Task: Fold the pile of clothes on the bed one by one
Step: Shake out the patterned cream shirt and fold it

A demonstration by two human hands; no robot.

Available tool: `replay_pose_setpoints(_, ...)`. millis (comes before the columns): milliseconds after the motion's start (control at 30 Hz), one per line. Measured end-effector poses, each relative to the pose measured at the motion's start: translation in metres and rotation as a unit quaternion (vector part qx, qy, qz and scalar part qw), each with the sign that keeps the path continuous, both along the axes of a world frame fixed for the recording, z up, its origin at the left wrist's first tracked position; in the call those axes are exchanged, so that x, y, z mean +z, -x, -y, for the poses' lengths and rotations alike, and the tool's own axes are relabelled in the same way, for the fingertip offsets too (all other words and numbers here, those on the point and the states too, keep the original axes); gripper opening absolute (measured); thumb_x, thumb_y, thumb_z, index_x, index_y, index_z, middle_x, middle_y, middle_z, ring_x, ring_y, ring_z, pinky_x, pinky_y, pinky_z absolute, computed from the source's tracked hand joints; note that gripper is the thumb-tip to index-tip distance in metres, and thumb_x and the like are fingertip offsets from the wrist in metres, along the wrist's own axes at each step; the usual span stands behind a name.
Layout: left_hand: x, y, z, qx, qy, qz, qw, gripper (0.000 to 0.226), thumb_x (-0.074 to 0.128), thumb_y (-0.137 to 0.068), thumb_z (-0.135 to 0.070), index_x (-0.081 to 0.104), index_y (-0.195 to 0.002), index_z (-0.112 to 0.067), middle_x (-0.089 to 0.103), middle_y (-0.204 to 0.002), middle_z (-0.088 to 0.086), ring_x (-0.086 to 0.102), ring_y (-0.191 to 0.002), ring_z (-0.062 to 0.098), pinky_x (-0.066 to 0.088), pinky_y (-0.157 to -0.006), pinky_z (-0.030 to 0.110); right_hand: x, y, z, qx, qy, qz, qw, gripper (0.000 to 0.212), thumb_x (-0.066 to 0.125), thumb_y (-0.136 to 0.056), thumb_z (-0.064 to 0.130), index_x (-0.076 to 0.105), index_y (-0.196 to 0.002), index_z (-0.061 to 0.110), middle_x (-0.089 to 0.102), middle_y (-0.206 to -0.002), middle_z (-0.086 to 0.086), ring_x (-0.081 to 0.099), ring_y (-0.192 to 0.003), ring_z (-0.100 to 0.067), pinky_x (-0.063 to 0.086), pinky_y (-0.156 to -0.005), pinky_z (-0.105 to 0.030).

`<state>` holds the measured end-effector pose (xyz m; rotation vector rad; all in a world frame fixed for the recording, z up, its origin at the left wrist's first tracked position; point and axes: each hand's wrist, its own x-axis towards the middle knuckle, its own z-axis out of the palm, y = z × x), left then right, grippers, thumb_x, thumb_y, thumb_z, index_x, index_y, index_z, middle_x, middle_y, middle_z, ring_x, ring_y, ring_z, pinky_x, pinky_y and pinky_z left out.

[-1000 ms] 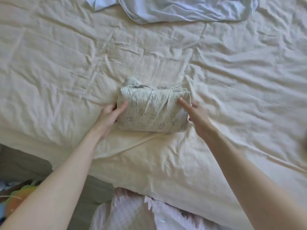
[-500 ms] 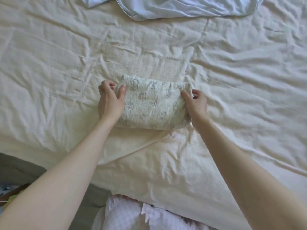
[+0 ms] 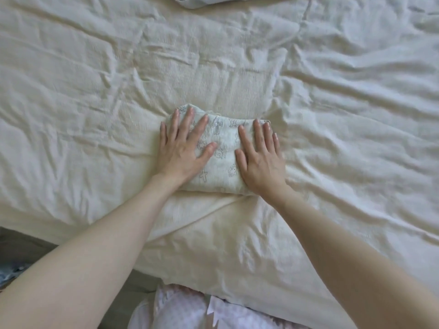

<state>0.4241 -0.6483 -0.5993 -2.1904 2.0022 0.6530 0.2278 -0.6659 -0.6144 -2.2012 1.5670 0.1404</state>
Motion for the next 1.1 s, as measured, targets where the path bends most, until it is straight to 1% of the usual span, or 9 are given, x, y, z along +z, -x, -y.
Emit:
replay_pose_setpoints(267,0.005,0.009,0.018,-0.014,-0.128,0.077,0.989,0.066,0.006,-0.089,-0.065,-0.033,-0.134,-0.037,-0.035,-0.151,-0.001,-0.036,-0.136,0.023,-0.024,-0.107,0.049,-0.001,-0.003,0.01,0.025,-0.042,-0.062,0.997,0.057,0.015,-0.1,0.047,-0.001,-0.151,0.027,-0.009,-0.159,-0.013,-0.01,-0.146,-0.03,-0.006,-0.118,-0.044)
replay_pose_setpoints(400,0.022,0.002,0.016,-0.014,-0.133,0.0,0.991,0.062,0.016,-0.096,-0.056,-0.018,-0.144,-0.038,-0.028,-0.154,-0.005,-0.031,-0.139,0.019,-0.019,-0.111,0.047,0.022,0.005,0.017,0.011,-0.114,0.013,0.993,0.055,0.025,-0.101,0.043,0.006,-0.151,0.031,-0.007,-0.159,-0.009,-0.011,-0.146,-0.026,-0.006,-0.117,-0.043)
replay_pose_setpoints(533,0.037,-0.01,-0.004,0.04,-0.032,-0.116,0.992,0.053,0.03,-0.101,-0.033,0.005,-0.148,-0.035,-0.014,-0.156,-0.007,-0.021,-0.143,0.019,-0.01,-0.114,0.04,0.046,0.019,0.016,-0.062,-0.128,0.13,0.981,0.044,0.045,-0.098,0.027,0.041,-0.142,0.025,0.021,-0.157,-0.005,0.014,-0.145,-0.021,0.012,-0.118,-0.046)
replay_pose_setpoints(600,0.042,-0.012,-0.012,0.113,0.012,-0.172,0.979,0.052,0.037,-0.101,-0.024,0.018,-0.149,-0.028,-0.004,-0.159,0.0,-0.013,-0.145,0.022,-0.004,-0.115,0.036,0.056,0.025,0.016,-0.219,-0.124,0.206,0.946,0.034,0.053,-0.094,0.023,0.059,-0.127,0.017,0.048,-0.142,-0.007,0.041,-0.132,-0.021,0.033,-0.108,-0.035)
replay_pose_setpoints(667,0.045,-0.017,-0.013,0.194,0.042,-0.219,0.955,0.053,0.044,-0.098,-0.019,0.026,-0.148,-0.025,0.008,-0.158,0.008,0.003,-0.146,0.022,0.006,-0.115,0.028,0.062,0.031,0.022,-0.414,-0.182,0.265,0.852,0.028,0.059,-0.091,0.024,0.064,-0.116,0.013,0.064,-0.115,-0.006,0.058,-0.105,-0.019,0.045,-0.09,-0.029)
replay_pose_setpoints(733,0.045,-0.022,-0.012,0.277,0.032,-0.246,0.928,0.056,0.052,-0.095,-0.021,0.03,-0.147,-0.024,0.025,-0.153,0.01,0.023,-0.142,0.02,0.018,-0.113,0.026,0.063,0.039,0.032,-0.497,-0.308,0.302,0.753,0.021,0.061,-0.089,0.022,0.061,-0.102,0.006,0.06,-0.089,-0.009,0.057,-0.078,-0.02,0.048,-0.074,-0.033)
replay_pose_setpoints(800,0.043,-0.026,-0.007,0.373,-0.011,-0.285,0.883,0.058,0.058,-0.093,-0.025,0.033,-0.145,-0.024,0.041,-0.143,0.008,0.042,-0.13,0.021,0.034,-0.11,0.038,0.064,0.043,0.041,-0.495,-0.413,0.313,0.697,0.019,0.06,-0.09,0.022,0.057,-0.093,0.003,0.053,-0.08,-0.012,0.051,-0.07,-0.023,0.046,-0.063,-0.034)
replay_pose_setpoints(900,0.042,-0.026,-0.001,0.48,-0.083,-0.391,0.781,0.053,0.059,-0.092,-0.026,0.039,-0.141,-0.027,0.053,-0.134,0.004,0.054,-0.117,0.021,0.045,-0.1,0.047,0.059,0.046,0.049,-0.483,-0.468,0.29,0.681,0.03,0.059,-0.092,0.03,0.061,-0.098,0.001,0.062,-0.082,-0.01,0.06,-0.072,-0.024,0.052,-0.06,-0.032)
replay_pose_setpoints(1100,0.046,-0.035,0.006,0.497,-0.134,-0.453,0.728,0.043,0.056,-0.094,-0.025,0.045,-0.135,-0.028,0.064,-0.114,-0.005,0.063,-0.095,0.011,0.052,-0.069,0.035,0.053,0.048,0.055,-0.487,-0.529,0.286,0.633,0.027,0.062,-0.09,0.032,0.06,-0.094,0.005,0.062,-0.082,-0.007,0.061,-0.071,-0.022,0.054,-0.06,-0.033)
